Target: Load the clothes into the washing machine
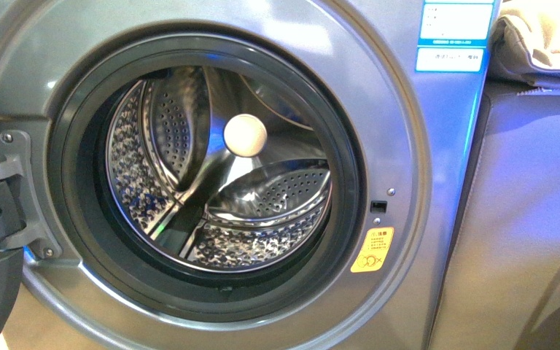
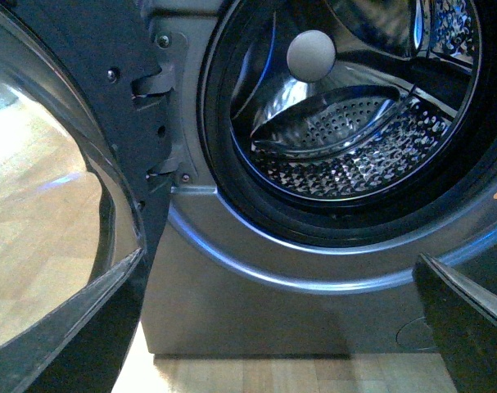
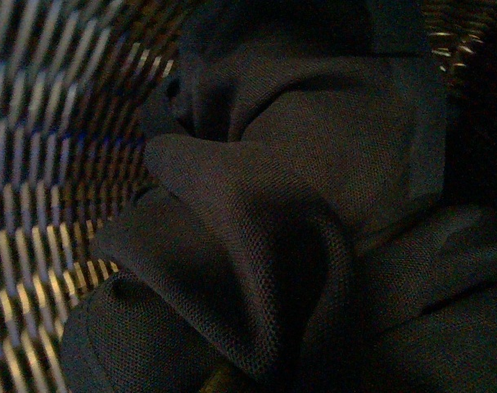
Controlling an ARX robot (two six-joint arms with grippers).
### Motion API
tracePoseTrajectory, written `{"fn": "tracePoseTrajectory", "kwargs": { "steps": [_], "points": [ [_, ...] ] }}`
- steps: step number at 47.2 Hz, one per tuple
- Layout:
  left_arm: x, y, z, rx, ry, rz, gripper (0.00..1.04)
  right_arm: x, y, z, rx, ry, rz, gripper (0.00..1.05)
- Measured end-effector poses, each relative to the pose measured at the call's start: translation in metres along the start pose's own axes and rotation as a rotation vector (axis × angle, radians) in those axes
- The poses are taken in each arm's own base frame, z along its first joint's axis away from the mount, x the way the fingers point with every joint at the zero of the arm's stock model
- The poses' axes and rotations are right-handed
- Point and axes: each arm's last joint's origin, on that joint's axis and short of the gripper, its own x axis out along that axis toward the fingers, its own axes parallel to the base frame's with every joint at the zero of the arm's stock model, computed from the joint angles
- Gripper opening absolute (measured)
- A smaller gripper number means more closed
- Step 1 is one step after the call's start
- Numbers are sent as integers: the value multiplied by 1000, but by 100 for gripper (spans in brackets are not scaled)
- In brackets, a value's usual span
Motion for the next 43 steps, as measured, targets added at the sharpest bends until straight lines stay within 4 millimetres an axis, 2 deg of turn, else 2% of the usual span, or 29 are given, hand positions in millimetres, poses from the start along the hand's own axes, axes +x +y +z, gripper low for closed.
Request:
{"fn": "tracePoseTrajectory", "kwargs": {
  "steps": [6,17,33,43],
  "points": [
    [0,0,0,0,0,0,98,-31,20,3,-31,-34,68,4],
    [0,0,0,0,0,0,98,-72,51,4,-89,-85,173,4],
    [0,0,0,0,0,0,98,-145,112,13,-189,-189,344,4],
    [0,0,0,0,0,0,98,-213,160,38,-263,-336,453,4]
  ]
}}
